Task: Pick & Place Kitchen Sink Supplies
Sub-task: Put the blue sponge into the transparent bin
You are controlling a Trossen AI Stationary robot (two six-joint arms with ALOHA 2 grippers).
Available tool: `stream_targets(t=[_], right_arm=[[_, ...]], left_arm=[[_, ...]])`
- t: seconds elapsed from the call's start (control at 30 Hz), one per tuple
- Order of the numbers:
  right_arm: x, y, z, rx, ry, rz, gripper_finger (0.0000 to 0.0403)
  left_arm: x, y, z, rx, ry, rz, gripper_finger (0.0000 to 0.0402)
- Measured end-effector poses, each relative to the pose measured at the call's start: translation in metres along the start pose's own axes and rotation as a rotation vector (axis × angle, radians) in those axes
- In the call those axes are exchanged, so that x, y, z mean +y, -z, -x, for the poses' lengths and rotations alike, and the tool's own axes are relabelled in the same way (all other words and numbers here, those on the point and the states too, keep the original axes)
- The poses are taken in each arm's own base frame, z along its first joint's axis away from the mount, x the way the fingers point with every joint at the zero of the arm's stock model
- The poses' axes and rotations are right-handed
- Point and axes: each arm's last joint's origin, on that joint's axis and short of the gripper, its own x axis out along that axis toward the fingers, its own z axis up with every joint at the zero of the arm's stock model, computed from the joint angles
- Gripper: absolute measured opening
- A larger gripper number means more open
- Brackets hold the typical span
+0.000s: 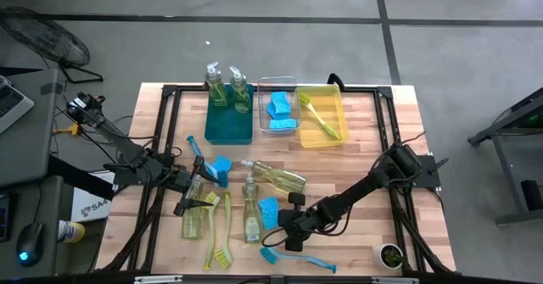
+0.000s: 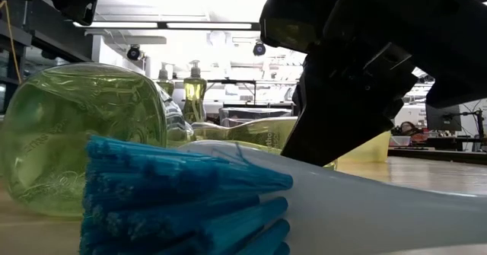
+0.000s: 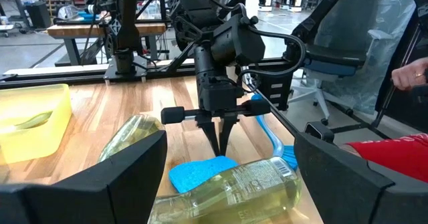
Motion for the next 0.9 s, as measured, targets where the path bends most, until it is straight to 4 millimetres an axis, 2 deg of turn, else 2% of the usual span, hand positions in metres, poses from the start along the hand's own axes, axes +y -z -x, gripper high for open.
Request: stream_targets(t=[0.47, 0.9], right_arm=[[0.002, 0.001, 0.004, 0.011, 0.002, -0.013, 0.0001], [-0.001, -0.011, 0.039, -0.023, 0.07, -0.022, 0.0]], left_arm=[[0.0, 0.0, 0.0, 0.0, 0.0, 0.0, 0.0321], [0.0, 0.0, 0.0, 0.0, -0.001, 0.0, 0.0321]])
